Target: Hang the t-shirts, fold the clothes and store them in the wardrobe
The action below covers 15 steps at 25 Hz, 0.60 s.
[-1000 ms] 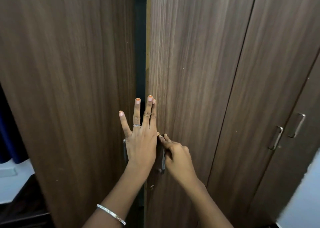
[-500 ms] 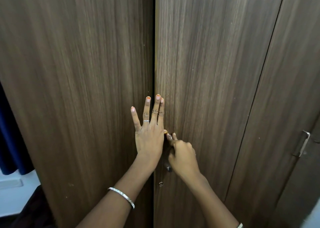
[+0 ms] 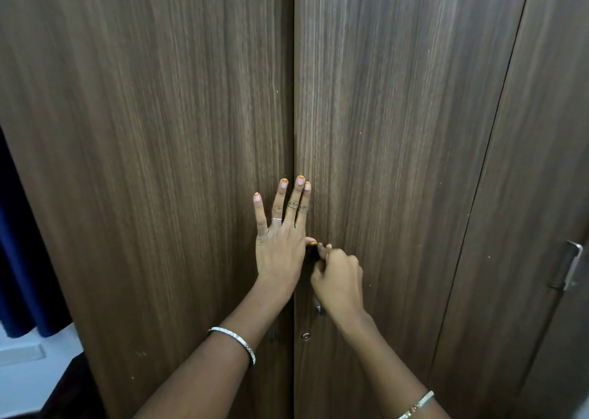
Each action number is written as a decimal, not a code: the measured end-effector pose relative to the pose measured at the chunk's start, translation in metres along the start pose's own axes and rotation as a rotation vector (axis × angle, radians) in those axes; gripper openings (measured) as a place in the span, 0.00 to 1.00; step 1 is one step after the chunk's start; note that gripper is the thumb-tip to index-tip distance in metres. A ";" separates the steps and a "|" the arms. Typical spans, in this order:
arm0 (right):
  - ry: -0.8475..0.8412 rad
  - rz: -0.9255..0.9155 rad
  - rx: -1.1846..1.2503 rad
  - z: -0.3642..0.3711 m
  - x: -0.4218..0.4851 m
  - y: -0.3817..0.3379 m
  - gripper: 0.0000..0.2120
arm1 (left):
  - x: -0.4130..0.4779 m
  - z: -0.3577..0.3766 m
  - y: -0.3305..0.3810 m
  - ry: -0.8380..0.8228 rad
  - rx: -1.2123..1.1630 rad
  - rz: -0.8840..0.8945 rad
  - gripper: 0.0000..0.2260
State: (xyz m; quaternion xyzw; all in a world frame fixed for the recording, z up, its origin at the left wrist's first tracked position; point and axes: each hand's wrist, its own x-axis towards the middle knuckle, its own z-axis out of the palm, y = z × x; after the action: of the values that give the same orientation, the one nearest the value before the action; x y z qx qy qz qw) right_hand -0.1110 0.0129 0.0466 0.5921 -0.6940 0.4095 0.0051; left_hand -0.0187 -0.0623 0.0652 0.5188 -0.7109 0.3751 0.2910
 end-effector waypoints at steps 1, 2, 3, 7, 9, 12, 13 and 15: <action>0.028 0.008 0.019 0.001 0.000 -0.001 0.20 | 0.002 0.002 -0.001 0.001 0.011 0.001 0.47; 0.047 0.013 0.036 0.003 0.001 0.000 0.21 | 0.004 0.003 -0.002 0.002 0.017 0.000 0.47; 0.046 0.028 0.049 0.005 0.003 0.001 0.22 | 0.006 0.004 -0.002 0.002 0.028 -0.002 0.48; -0.046 0.052 0.024 0.011 0.016 0.012 0.23 | 0.009 0.013 -0.002 0.020 0.079 -0.009 0.48; -0.074 0.024 0.030 0.012 0.018 0.017 0.23 | 0.010 0.015 -0.003 0.007 0.038 -0.014 0.48; -0.176 0.034 0.066 0.008 0.025 0.029 0.24 | 0.011 0.013 0.000 -0.061 0.022 -0.015 0.49; -0.258 0.048 0.095 0.002 0.027 0.032 0.26 | 0.011 0.011 0.002 -0.085 0.022 -0.016 0.49; -0.418 0.079 0.138 -0.010 0.026 0.040 0.31 | 0.010 0.002 0.010 -0.112 -0.008 -0.049 0.48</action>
State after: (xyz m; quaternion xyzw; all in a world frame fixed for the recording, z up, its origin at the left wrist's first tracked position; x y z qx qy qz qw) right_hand -0.1560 -0.0039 0.0435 0.6352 -0.6730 0.3245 -0.1955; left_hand -0.0309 -0.0671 0.0695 0.5551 -0.7148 0.3353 0.2618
